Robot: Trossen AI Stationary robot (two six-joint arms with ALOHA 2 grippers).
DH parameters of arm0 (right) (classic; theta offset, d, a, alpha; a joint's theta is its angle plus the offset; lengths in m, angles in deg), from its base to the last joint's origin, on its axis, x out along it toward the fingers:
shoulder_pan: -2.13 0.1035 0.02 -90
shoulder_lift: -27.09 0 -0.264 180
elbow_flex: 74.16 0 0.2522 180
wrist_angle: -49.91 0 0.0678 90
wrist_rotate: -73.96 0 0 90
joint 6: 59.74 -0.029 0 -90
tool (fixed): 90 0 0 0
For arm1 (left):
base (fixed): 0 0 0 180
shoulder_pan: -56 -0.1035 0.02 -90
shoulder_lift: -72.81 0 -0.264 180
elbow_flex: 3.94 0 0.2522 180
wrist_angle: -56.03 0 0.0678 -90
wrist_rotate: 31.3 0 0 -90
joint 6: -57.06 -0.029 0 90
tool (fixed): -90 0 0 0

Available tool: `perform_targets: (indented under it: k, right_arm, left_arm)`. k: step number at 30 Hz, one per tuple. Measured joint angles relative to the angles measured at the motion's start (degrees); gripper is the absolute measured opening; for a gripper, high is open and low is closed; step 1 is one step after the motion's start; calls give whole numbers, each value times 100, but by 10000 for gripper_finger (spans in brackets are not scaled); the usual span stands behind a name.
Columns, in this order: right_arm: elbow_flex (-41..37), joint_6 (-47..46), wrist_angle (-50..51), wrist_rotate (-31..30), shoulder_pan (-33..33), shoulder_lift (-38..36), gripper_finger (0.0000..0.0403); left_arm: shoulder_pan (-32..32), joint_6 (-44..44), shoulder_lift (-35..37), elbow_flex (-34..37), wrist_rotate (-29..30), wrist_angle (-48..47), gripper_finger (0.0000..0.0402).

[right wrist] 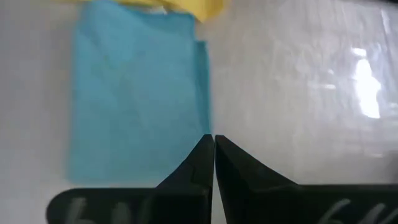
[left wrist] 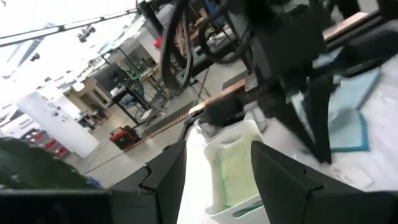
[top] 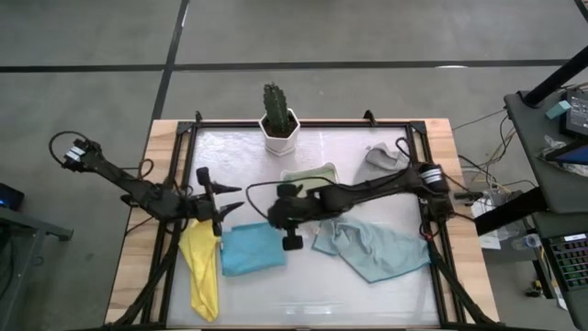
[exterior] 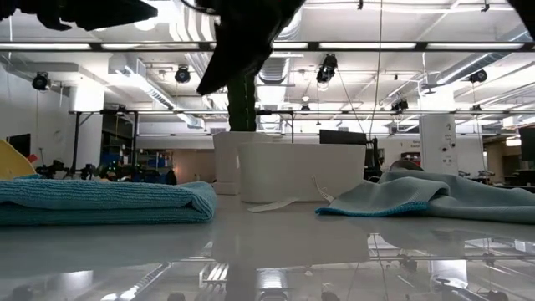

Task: Fold microfiber towels
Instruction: Fold the dark blue towel

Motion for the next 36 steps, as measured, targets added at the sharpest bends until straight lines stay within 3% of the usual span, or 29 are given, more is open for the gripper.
perform_targets:
  k: [6, 14, 20, 29, 36]
  right_arm:
    - [1176, 360, 1022, 616, -377, 759, 18]
    - [2275, 917, 1685, 910, -542, 1693, 97]
    - [2578, 914, 1701, 913, -551, 2236, 126]
    - [2578, 879, 1732, 944, -574, 2415, 127]
    - [2572, 800, 1761, 1470, -566, 2431, 115]
  left_arm:
    - [0, -50, 280, 79, 204, -10, 166]
    - [0, -67, 321, 216, 270, -10, 166]
    - [-2, -69, 316, 243, 452, -9, 166]
    - [-2, -69, 314, 254, 459, -5, 166]
    - [-2, -78, 316, 256, 459, -7, 166]
